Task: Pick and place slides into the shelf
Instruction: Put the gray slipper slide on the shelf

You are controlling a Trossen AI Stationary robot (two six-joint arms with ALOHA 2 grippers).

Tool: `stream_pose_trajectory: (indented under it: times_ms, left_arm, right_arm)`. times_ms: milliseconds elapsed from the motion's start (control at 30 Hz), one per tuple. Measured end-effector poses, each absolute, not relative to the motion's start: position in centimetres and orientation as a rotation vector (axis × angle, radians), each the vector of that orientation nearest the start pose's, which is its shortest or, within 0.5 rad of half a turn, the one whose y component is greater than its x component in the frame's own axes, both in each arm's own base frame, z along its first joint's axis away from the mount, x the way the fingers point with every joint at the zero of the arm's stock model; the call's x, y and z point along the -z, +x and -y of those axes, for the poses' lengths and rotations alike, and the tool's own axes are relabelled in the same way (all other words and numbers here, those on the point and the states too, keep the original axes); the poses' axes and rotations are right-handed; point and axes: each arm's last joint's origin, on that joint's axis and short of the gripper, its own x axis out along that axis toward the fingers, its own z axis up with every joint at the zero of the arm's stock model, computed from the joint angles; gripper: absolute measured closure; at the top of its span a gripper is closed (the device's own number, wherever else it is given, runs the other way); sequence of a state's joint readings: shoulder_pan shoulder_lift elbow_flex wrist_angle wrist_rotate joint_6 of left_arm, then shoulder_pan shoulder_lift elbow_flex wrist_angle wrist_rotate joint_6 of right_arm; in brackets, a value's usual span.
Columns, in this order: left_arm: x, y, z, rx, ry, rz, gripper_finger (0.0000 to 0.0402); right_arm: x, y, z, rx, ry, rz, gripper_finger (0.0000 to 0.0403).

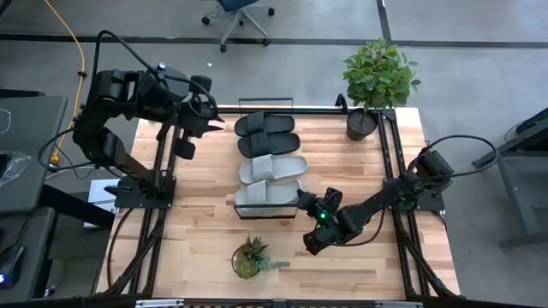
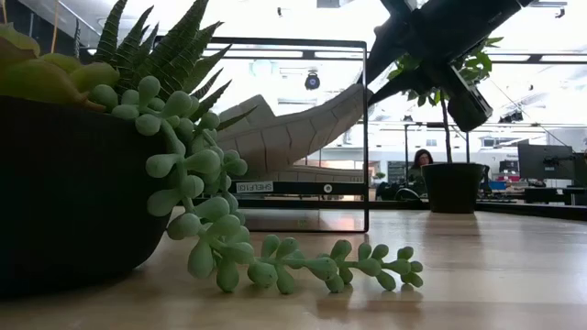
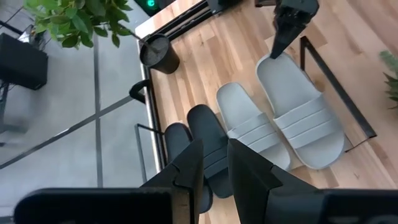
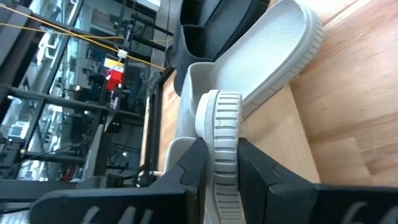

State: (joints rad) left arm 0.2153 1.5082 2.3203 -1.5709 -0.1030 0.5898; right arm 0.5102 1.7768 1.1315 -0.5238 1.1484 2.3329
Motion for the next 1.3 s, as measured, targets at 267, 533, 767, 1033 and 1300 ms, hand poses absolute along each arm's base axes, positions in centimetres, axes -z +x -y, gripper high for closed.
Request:
stream_pose_trajectory:
  times_ms: [267,533,767,1033,1300]
  left_arm:
    - [-51.96,19.35,-4.51,-0.062,0.51,-0.823,0.0339]
    - [-51.96,19.35,-4.51,-0.067,0.499,-0.823,0.0339]
    - [-51.96,19.35,-4.51,-0.068,0.496,-0.822,0.0339]
    - [-51.96,19.35,-4.52,-0.069,0.497,-0.822,0.0339]
    - [-51.96,19.35,-4.52,-0.068,0.5,-0.823,0.0339]
  right_arm:
    - [-18.81,30.7,-14.14,1.001,1.265,0.211,0.036]
    - [-18.81,30.69,-14.14,1.001,1.261,0.21,0.0359]
    - [-18.81,30.7,-14.15,1.0,1.262,0.209,0.0358]
    - [-18.77,30.73,-14.17,1.0,1.273,0.199,0.0281]
    - [-18.76,30.74,-14.18,1.0,1.279,0.199,0.0239]
